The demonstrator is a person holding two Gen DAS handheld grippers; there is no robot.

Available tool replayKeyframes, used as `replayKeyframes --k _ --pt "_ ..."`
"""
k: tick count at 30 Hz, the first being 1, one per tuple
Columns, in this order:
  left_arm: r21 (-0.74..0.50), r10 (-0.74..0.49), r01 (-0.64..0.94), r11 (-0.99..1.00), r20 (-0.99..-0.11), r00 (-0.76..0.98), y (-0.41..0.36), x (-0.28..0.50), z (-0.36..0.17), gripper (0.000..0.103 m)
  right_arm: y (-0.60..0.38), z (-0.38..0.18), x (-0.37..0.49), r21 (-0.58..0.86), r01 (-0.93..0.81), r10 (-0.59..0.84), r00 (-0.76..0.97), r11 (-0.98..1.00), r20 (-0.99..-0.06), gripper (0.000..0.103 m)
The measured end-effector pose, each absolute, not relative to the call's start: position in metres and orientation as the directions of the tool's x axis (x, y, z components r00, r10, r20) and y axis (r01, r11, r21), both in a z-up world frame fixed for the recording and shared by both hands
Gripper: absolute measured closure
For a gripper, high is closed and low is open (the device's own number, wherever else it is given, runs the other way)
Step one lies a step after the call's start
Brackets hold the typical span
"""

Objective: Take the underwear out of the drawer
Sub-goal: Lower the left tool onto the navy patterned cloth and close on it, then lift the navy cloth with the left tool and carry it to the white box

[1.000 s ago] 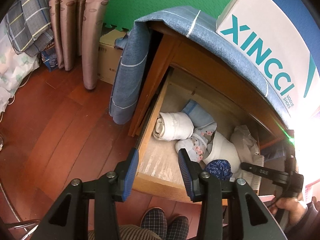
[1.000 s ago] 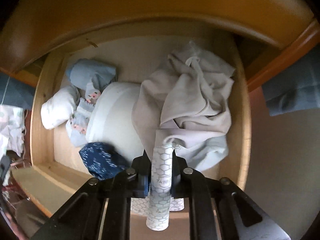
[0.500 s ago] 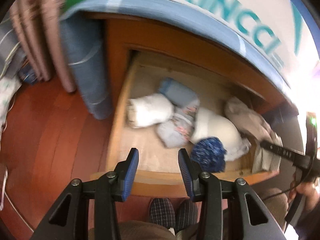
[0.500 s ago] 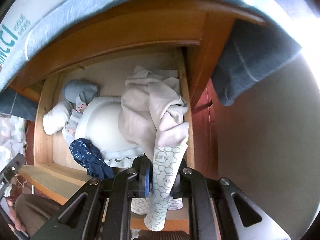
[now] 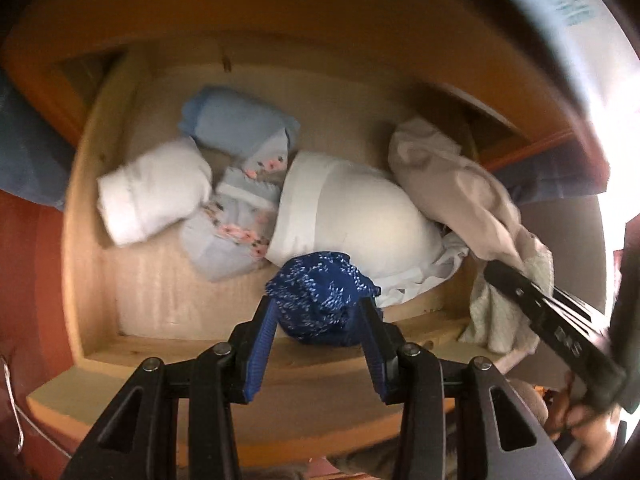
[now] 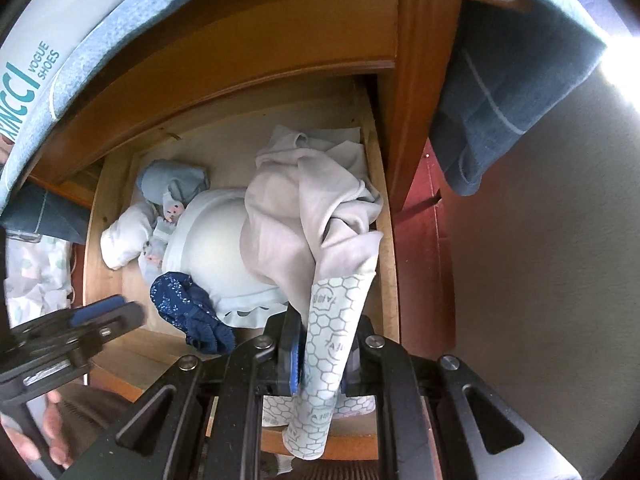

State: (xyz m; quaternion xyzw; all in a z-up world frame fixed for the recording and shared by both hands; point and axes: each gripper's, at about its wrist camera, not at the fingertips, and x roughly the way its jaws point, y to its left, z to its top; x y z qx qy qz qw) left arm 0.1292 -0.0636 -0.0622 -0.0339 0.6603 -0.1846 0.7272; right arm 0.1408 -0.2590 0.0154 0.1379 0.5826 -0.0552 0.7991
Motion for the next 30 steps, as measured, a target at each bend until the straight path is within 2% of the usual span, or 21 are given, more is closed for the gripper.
replayKeyframes --k 5,17,19,20,21,26,30 --pt "-0.293 -0.290 0.175 0.940 -0.956 -0.045 -0.076 0.141 -0.086 0.061 -0.261 0.012 0.141 0.178 0.243 0.099 0.307 0.953 -0.947 0.091" --pt "-0.221 -0.211 0.147 0.964 -0.974 -0.084 -0.094 0.161 -0.107 0.061 -0.260 0.007 0.143 0.199 0.233 0.130 0.283 0.952 -0.950 0.091" --pt "-0.224 -0.215 0.149 0.963 -0.974 -0.073 -0.094 0.164 -0.108 0.068 -0.260 0.007 0.143 0.199 0.232 0.130 0.281 0.952 -0.951 0.091" --pt "-0.225 -0.218 0.149 0.963 -0.974 -0.062 -0.092 0.163 -0.108 0.082 -0.260 0.007 0.144 0.198 0.232 0.130 0.280 0.952 -0.951 0.091" --pt "-0.223 -0.216 0.151 0.963 -0.974 -0.062 -0.092 0.162 -0.110 0.086 -0.260 0.007 0.143 0.196 0.232 0.128 0.280 0.953 -0.951 0.091" --pt "-0.231 -0.229 0.169 0.958 -0.973 -0.029 -0.086 0.153 -0.100 0.094 -0.258 0.006 0.145 0.186 0.229 0.120 0.276 0.955 -0.954 0.091" --pt "-0.233 -0.239 0.204 0.951 -0.971 0.008 -0.080 0.144 -0.082 0.095 -0.255 0.005 0.147 0.173 0.225 0.109 0.272 0.959 -0.956 0.091"
